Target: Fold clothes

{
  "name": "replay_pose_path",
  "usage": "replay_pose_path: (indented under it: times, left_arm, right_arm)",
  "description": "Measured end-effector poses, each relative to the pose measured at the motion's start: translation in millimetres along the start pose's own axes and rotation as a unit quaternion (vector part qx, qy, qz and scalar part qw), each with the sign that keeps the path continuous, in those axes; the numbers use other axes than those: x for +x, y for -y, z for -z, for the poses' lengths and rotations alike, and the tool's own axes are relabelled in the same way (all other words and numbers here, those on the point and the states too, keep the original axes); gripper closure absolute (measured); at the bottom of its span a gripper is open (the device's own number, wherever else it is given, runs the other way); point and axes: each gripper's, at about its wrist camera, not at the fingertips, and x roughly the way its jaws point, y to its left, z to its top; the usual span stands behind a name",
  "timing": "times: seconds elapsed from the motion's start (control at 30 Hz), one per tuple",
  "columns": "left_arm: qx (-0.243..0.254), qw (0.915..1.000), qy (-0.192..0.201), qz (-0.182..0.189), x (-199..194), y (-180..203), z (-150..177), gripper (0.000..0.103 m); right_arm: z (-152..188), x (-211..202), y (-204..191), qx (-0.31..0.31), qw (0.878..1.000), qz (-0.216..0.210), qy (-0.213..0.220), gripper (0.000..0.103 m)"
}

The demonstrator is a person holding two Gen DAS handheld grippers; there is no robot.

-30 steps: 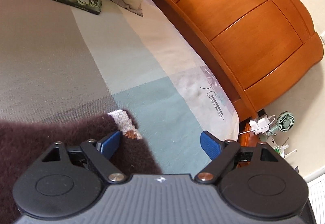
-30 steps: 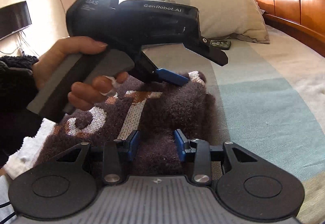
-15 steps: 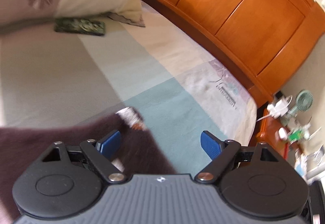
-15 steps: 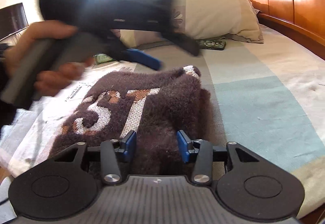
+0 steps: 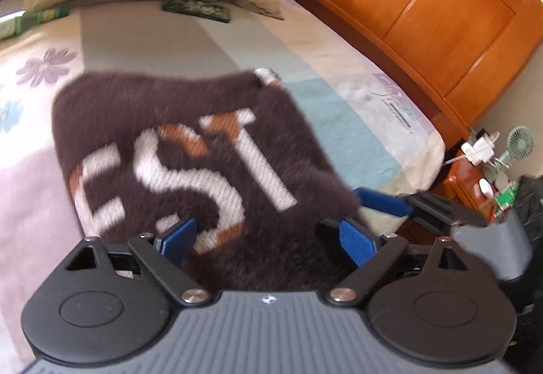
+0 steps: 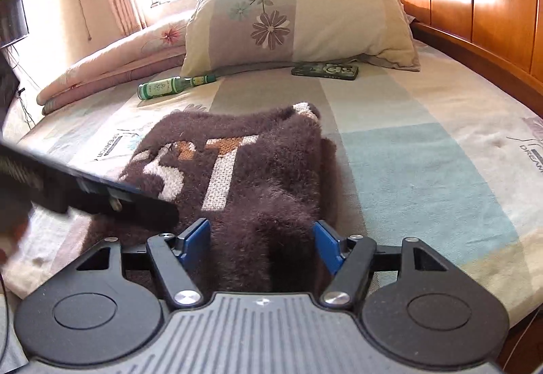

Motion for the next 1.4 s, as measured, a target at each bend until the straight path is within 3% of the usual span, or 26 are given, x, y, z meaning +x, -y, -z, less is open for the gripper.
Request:
replay_pose_path:
  times: [0.23,0.33,0.5,0.6,0.7,0.83,0.97,1.2,1.4]
  left_arm:
    - [-0.026,0.9985,0.041,-0.024,-22,5,21,0.011]
    - [-0.031,0.9965,0.060,-0.049,-37,8,32,0.011]
    - [-0.041,0.9888,0.086,-0.115,-62,3,44,0.011]
    - [-0.040,0.9824,0.095,-0.155,-76,1,47,0.011]
    - [-0.045,0.9788,0.104,-0.170,-87,-5,52,0.010]
    - [-0.054,0.9770,0.107,-0.176,-96,-15,62,0.010]
    - [-0.066,0.9758,0.110,-0.178,-99,-25,66,0.009]
    - [-0.080,0.9739,0.118,-0.177,-106,-38,73,0.009]
    - [-0.085,0.9700,0.125,-0.190,-116,-42,76,0.009]
  right_arm:
    - [1,-14,6,0.011,1.000,0.013,0.010,0.027]
    - [-4,-24,2,0.008,1.000,0.007,0.025,0.023]
    - [-12,-35,-14,-0.016,0.998,-0.025,0.061,0.006]
    - [-16,-26,-31,-0.043,0.996,-0.046,0.064,0.000]
    - [-11,-4,-48,-0.074,0.995,-0.052,0.048,0.000]
    - [10,24,-58,-0.125,0.992,-0.028,0.019,0.000]
    - [28,19,-74,-0.213,0.977,-0.004,0.020,0.000]
    - [20,-1,-105,-0.235,0.971,-0.018,0.046,0.000]
    - [40,25,-110,-0.234,0.972,-0.006,-0.014,0.000]
